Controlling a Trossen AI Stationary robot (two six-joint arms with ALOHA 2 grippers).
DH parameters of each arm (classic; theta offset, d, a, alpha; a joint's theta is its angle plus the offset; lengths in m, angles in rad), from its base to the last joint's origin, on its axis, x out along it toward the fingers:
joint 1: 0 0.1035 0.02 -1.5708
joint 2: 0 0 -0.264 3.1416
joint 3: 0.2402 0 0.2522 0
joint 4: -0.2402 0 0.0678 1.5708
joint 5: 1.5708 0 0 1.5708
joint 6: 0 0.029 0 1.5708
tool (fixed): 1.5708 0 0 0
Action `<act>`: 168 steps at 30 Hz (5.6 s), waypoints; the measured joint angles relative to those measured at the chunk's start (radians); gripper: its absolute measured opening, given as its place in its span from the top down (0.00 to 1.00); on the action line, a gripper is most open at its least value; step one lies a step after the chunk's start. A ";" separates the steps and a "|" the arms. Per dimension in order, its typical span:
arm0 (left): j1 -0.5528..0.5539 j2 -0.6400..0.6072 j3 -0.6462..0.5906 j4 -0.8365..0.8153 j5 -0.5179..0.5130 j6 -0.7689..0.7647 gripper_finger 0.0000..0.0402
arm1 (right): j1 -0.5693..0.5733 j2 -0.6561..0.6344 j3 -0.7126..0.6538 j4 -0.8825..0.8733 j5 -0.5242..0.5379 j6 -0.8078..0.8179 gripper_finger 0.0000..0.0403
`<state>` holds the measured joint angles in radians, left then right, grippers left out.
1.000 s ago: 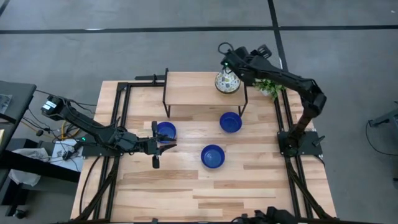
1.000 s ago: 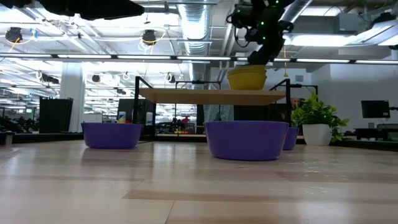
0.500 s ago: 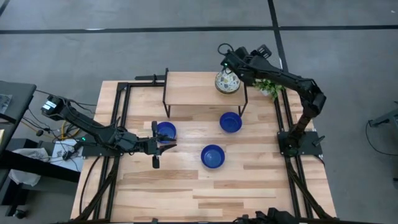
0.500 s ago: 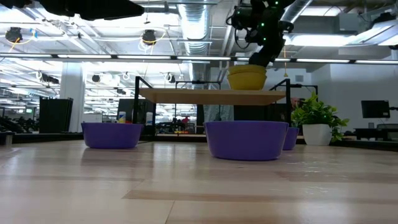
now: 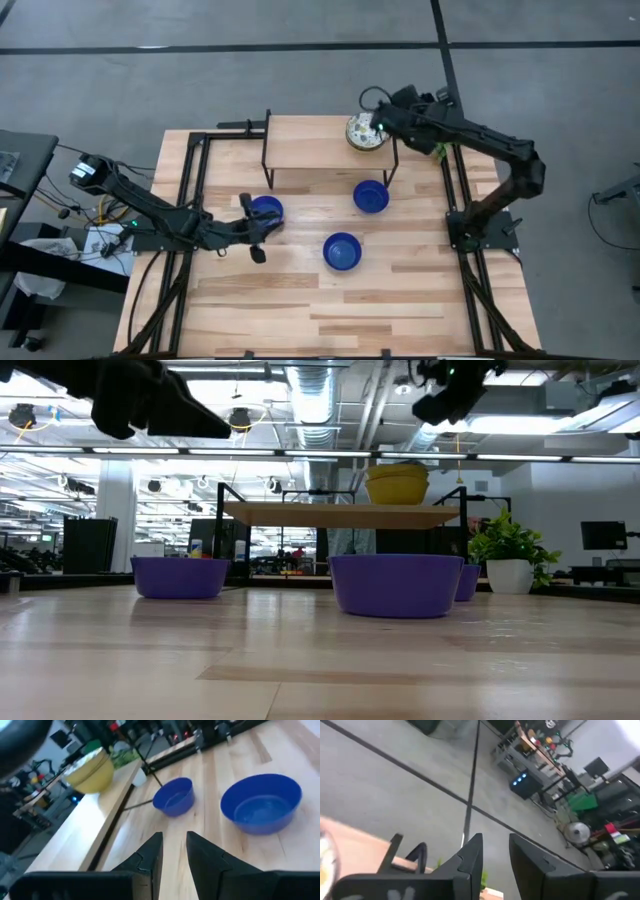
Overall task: Pick & Place Mini bowls
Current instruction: Put the top left blue bowl on the shelf
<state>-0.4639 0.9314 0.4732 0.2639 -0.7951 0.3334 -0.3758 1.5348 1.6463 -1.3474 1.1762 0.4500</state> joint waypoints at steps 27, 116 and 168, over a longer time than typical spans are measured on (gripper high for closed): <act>0.449 0.041 0.142 -0.787 0.584 -0.669 0.77 | 1.087 -0.261 -0.706 0.762 -0.209 -0.040 0.79; 0.405 0.226 0.140 -0.800 0.667 -0.400 0.81 | 1.093 -0.189 -0.705 0.967 -0.210 -0.249 0.79; 0.117 0.226 0.420 -0.659 0.652 0.150 0.98 | 1.088 -0.189 -0.705 0.999 -0.209 -0.267 0.79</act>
<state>-0.3465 1.1572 0.8928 -0.3950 -0.1430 0.4839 0.7125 1.3457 0.9417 -0.3481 0.9668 0.1829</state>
